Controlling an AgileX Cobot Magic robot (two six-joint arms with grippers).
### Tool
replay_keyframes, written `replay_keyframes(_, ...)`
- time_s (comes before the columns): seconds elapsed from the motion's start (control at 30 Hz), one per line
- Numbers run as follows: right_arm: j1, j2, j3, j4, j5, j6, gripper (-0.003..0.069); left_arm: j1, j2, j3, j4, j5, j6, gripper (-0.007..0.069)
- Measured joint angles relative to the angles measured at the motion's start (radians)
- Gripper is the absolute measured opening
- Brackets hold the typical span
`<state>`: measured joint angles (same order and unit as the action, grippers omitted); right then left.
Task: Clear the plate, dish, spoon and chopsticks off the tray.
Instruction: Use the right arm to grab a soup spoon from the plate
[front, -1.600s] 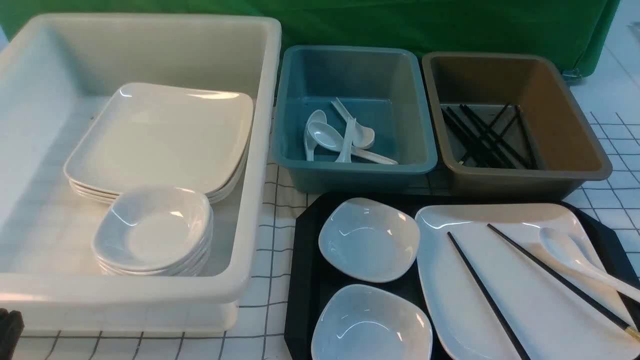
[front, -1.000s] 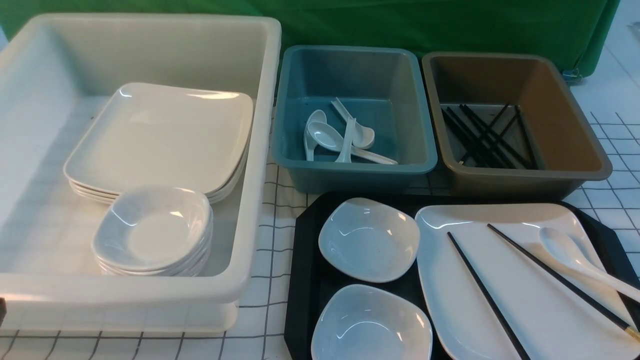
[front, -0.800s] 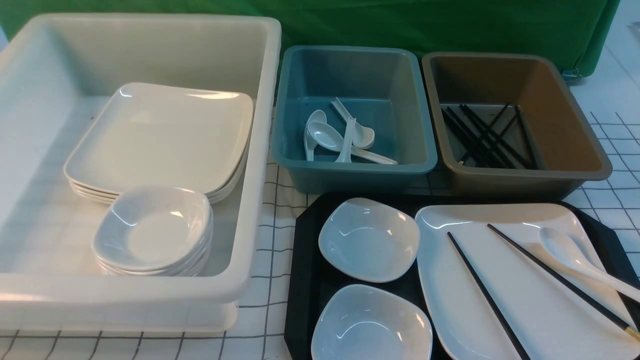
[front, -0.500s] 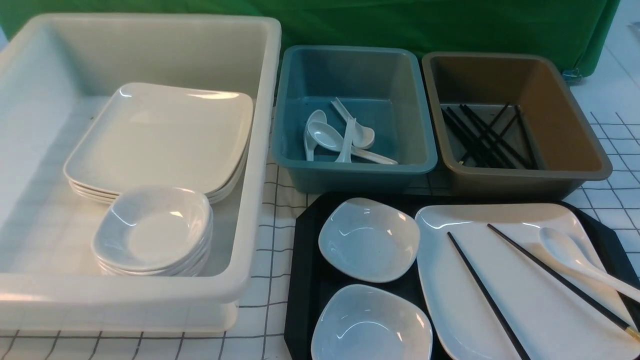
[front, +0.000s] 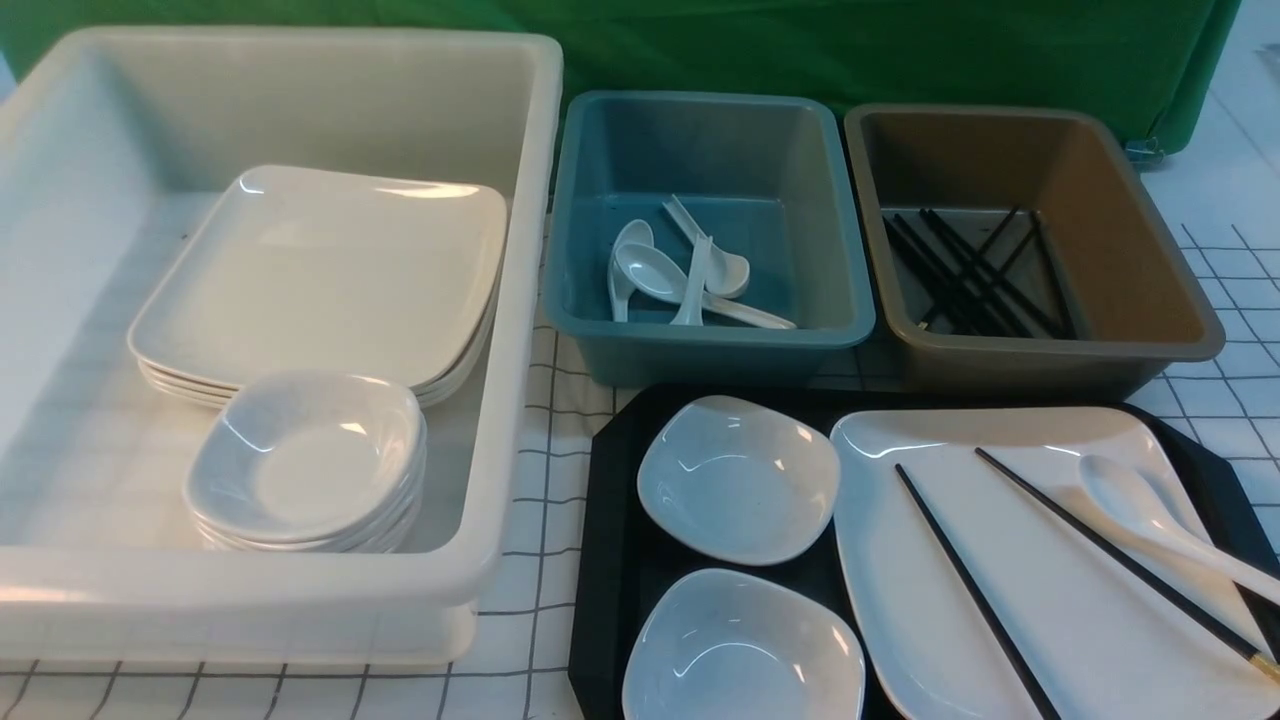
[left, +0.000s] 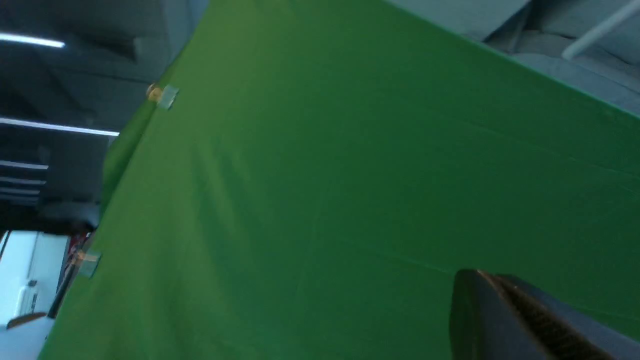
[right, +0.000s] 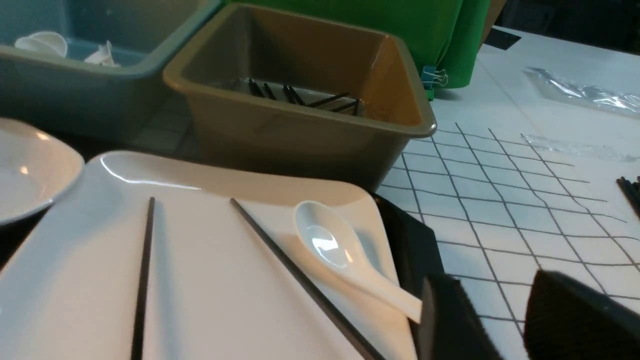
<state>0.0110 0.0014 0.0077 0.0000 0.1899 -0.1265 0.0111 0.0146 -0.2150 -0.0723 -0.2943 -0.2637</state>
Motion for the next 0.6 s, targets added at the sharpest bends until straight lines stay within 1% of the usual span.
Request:
replay_keyframes(0.07, 0.0, 0.0, 0.003, 0.074, -0.073, 0.09, 0.0247, 0.0, 0.036, -0.077, 0.025, 0.11, -0.03, 0.0021)
replay_keyframes(0.17, 0.0, 0.0, 0.003, 0.213, -0.226, 0.346, 0.0247, 0.0, 0.128, -0.202, 0.029, 0.336, -0.051, 0.0021)
replay_keyframes(0.23, 0.0, 0.0, 0.003, 0.254, -0.326, 0.505, 0.0247, 0.0, 0.202, -0.266, 0.029, 0.503, -0.049, 0.0021)
replay_keyframes(0.27, 0.0, 0.0, 0.003, 0.257, -0.344, 0.517, 0.0247, 0.0, 0.21, -0.271, 0.029, 0.503, -0.049, 0.0021)
replay_keyframes(0.33, 0.0, 0.0, 0.003, 0.275, -0.417, 0.568, 0.0247, 0.0, 0.296, -0.306, 0.013, 0.681, -0.025, 0.0021)
replay_keyframes(0.4, 0.0, 0.0, 0.003, 0.281, -0.439, 0.547, 0.0247, 0.0, 0.379, -0.31, -0.038, 0.802, 0.017, 0.0021)
replay_keyframes(0.47, 0.0, 0.0, 0.003, 0.283, -0.448, 0.537, 0.0247, 0.0, 0.429, -0.311, -0.098, 0.874, 0.073, 0.0021)
replay_keyframes(0.5, 0.0, 0.0, 0.003, 0.284, -0.45, 0.537, 0.0247, 0.0, 0.433, -0.311, -0.105, 0.874, 0.073, 0.0021)
replay_keyframes(0.57, 0.0, 0.0, 0.003, 0.284, -0.492, 0.545, 0.0247, 0.0, 0.477, -0.312, -0.201, 0.899, 0.178, 0.0021)
replay_keyframes(0.6, 0.0, 0.0, 0.003, 0.281, -0.508, 0.566, 0.0238, 0.0, 0.492, -0.312, -0.249, 0.899, 0.253, 0.0021)
